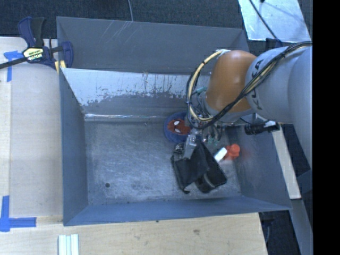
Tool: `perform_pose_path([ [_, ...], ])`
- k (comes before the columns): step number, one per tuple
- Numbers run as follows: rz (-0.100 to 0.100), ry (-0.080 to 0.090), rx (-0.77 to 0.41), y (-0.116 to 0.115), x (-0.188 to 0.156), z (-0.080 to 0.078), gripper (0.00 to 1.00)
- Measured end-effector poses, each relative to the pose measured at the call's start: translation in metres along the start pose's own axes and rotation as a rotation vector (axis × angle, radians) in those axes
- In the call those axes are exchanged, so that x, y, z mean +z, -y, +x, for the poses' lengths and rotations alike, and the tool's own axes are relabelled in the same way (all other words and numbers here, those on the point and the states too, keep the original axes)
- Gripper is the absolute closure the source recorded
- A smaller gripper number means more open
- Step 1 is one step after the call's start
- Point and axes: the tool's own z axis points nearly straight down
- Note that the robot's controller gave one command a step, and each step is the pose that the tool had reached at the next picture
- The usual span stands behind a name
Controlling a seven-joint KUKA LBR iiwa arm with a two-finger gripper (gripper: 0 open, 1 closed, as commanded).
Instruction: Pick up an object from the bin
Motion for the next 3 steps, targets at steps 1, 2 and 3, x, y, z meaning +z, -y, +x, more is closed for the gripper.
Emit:
perform_pose_path([
  [1,-0.001,0.001,-0.001,-0.0006,-0.0008,-0.0004,0.0],
  [2,-0.002,0.002,-0.002,-0.0008,-0.0011,-0.0005,0.0],
  [3,-0.002,0.002,-0.003,-0.0009,-0.0013,-0.0005,0.0],
])
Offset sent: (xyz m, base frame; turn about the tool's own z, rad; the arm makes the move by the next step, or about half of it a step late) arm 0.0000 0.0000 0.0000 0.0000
